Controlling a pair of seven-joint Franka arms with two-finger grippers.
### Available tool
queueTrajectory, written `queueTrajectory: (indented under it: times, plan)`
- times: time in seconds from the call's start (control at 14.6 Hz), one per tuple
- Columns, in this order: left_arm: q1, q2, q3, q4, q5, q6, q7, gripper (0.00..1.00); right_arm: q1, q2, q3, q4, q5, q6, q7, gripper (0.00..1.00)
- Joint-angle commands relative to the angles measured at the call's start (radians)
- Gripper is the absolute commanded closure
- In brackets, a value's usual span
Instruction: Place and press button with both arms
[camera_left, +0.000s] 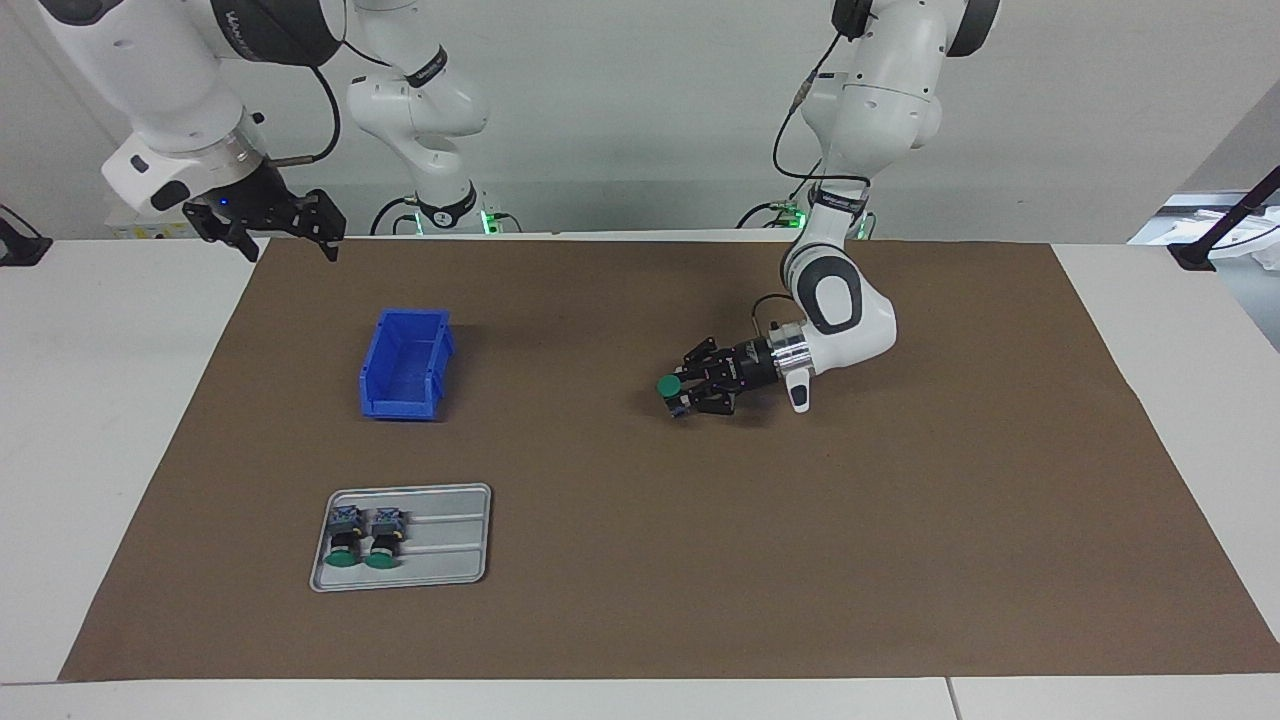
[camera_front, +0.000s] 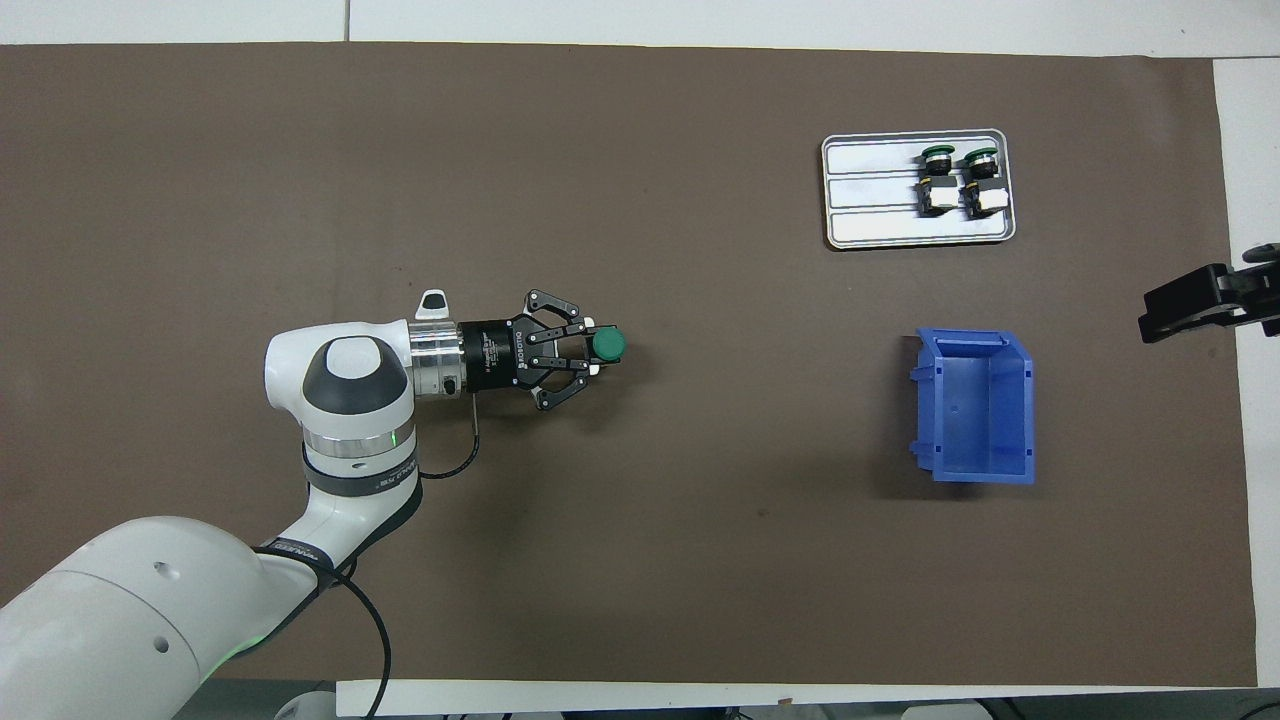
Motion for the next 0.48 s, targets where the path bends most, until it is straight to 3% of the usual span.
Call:
queueTrajectory:
  times: [0.0, 0.41]
  plan:
    - [-0.014, -0.008, 0.004, -0.012, -0.028, 0.024, 0.021, 1.0, -0.001, -0.002, 0.001, 0.006, -0.002, -0.016, -0.016, 0.01]
    - [-0.023, -0.002, 0.001, -0.01, -0.042, 0.046, 0.021, 0.99, -0.001, -0.002, 0.001, 0.005, -0.002, -0.016, -0.016, 0.01]
